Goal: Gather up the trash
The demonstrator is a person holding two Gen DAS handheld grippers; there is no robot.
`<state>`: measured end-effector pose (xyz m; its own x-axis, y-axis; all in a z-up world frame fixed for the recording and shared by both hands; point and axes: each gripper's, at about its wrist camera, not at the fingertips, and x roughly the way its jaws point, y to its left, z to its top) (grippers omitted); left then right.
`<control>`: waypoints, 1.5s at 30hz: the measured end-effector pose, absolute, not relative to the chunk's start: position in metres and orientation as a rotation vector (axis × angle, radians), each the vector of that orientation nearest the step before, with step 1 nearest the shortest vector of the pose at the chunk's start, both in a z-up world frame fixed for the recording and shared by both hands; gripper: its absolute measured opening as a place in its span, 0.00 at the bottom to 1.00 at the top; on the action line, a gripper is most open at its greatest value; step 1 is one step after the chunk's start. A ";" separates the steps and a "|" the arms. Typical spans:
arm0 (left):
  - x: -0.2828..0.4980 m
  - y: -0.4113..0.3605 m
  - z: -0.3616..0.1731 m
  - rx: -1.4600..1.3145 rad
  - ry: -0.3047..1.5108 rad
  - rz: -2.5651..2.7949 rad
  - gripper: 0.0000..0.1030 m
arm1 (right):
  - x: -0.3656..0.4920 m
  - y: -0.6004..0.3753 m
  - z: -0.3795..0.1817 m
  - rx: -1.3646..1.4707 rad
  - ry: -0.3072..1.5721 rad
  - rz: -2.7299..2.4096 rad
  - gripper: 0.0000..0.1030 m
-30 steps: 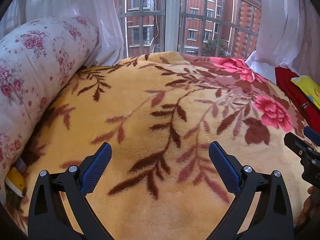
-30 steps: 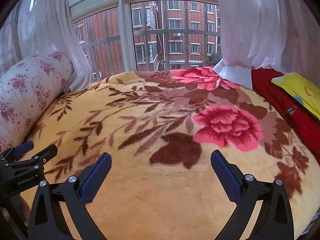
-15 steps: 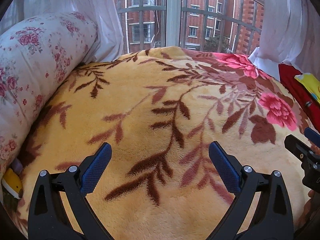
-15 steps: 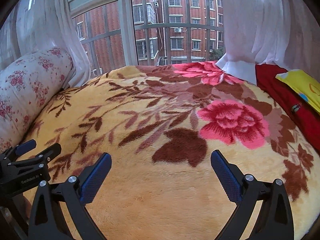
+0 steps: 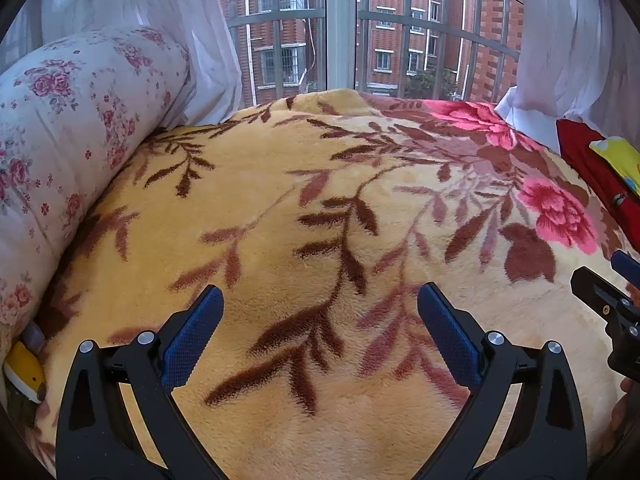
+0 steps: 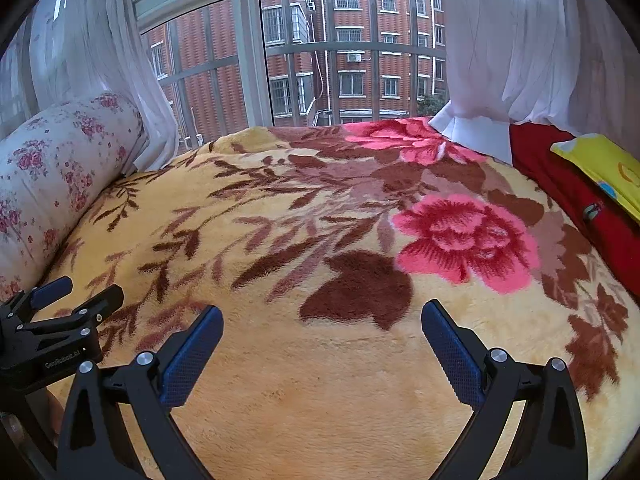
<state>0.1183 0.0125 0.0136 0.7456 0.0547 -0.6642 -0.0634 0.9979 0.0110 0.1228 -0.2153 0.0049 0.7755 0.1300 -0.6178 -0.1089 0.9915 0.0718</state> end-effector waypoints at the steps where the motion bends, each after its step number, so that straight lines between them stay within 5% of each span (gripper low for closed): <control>1: 0.119 0.013 0.013 -0.013 0.727 0.066 0.92 | 0.123 -0.215 0.005 0.032 0.673 0.129 0.95; 45: 0.122 0.019 0.004 -0.036 0.719 0.100 0.93 | 0.132 -0.217 -0.009 0.039 0.711 0.136 0.95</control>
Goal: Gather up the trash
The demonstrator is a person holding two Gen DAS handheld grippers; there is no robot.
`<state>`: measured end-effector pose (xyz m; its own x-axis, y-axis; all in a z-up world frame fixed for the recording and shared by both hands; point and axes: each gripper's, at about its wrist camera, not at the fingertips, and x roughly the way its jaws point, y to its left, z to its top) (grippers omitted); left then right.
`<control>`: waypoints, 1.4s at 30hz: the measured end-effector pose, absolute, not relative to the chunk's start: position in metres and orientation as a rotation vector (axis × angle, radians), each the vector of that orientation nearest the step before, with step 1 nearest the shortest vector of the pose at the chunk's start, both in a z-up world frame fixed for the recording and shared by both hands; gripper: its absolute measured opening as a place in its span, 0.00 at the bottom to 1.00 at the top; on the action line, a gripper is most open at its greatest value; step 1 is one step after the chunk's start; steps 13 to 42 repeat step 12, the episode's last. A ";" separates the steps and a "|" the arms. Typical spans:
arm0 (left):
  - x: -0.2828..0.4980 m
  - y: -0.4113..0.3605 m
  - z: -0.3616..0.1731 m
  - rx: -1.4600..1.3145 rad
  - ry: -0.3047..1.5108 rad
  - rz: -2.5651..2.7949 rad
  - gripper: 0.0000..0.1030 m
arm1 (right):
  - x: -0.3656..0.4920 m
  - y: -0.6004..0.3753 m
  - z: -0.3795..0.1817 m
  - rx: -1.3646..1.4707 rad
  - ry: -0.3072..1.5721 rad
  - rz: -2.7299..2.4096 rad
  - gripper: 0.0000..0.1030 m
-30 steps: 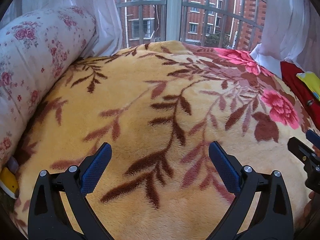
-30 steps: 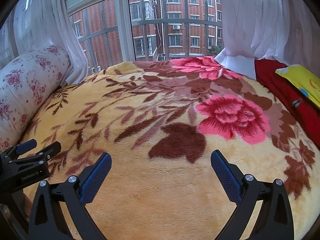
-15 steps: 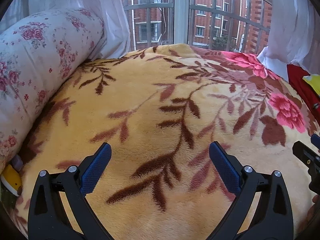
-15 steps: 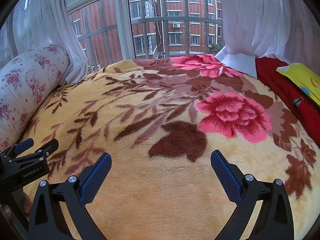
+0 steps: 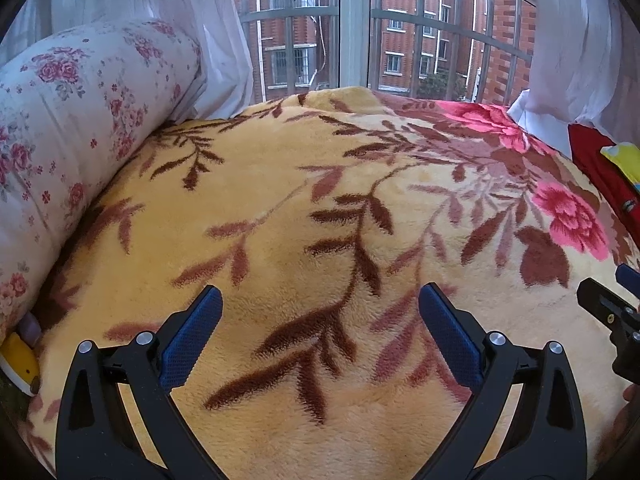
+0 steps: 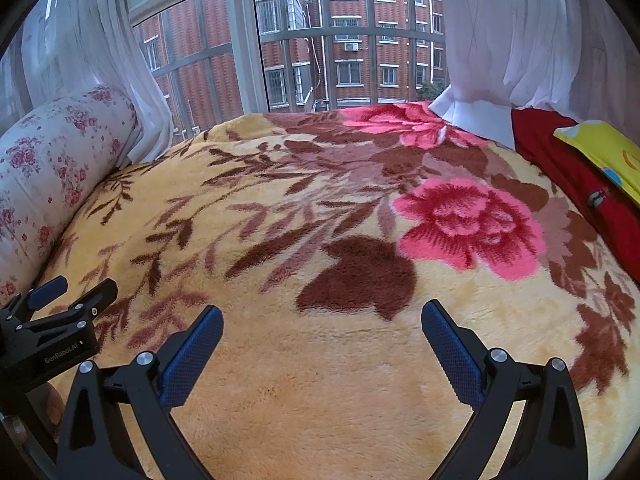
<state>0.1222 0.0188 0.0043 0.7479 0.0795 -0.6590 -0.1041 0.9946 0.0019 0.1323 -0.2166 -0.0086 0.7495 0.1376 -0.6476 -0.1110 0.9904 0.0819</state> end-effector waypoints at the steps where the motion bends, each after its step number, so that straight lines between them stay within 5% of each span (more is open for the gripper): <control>1: 0.122 0.019 0.004 -0.040 0.721 0.095 0.93 | 0.133 -0.217 -0.010 0.038 0.714 0.133 0.95; 42: 0.130 0.029 -0.008 -0.103 0.795 0.085 0.93 | 0.137 -0.220 -0.017 0.055 0.742 0.117 0.95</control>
